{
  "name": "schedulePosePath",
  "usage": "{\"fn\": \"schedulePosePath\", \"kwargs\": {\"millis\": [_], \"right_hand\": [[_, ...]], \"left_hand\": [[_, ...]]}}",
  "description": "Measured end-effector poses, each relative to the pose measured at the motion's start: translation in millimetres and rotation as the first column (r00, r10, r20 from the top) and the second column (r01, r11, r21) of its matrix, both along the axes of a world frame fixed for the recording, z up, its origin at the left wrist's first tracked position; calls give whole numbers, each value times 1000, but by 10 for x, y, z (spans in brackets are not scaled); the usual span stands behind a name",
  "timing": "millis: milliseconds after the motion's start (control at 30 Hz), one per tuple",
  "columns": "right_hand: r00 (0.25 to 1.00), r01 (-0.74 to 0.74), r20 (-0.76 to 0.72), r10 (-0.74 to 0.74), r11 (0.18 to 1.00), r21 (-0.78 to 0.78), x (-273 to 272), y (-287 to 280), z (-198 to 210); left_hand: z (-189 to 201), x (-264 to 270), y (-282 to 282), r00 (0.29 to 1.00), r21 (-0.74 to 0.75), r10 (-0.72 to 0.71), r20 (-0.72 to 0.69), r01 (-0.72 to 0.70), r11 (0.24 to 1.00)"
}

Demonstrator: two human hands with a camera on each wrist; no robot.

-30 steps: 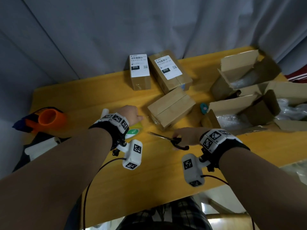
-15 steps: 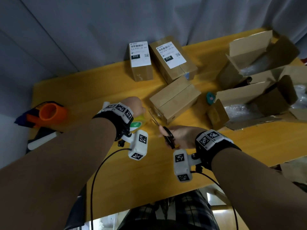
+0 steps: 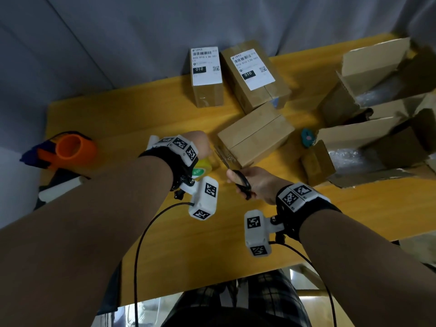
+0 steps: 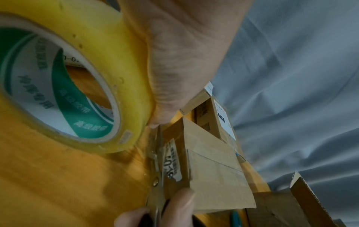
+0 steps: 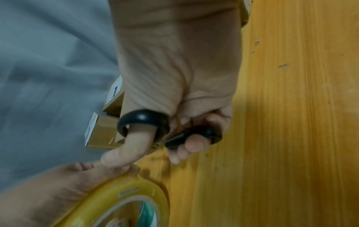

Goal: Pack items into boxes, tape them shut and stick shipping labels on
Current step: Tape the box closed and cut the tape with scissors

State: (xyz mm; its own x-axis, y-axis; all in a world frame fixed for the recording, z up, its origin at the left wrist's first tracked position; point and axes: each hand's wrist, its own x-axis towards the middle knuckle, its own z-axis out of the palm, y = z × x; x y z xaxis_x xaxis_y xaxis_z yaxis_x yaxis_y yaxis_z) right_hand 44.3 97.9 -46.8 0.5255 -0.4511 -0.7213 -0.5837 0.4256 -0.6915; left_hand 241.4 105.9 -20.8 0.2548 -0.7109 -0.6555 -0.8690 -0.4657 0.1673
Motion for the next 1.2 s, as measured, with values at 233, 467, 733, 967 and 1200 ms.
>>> {"fn": "schedulePosePath", "kwargs": {"millis": [233, 467, 733, 967, 1200], "right_hand": [[1000, 17, 5, -17, 996, -89, -11, -14, -21], [833, -492, -452, 318, 799, -345, 89, -152, 51], [610, -709, -716, 339, 638, -301, 177, -48, -15], [713, -675, -657, 245, 490, -551, 180, -94, 359], [765, -622, -641, 70, 337, -706, 493, -318, 412]], "left_hand": [[15, -51, -47, 999, -90, -37, 18, 38, 995], [83, -39, 50, 1000, -162, -23, -11, 21, 987], [109, 106, 303, 988, -293, 77, -131, -112, 949], [171, 172, 456, 965, -371, 148, -219, -222, 902], [229, 198, 479, 943, -441, 205, -263, -307, 843]]}}
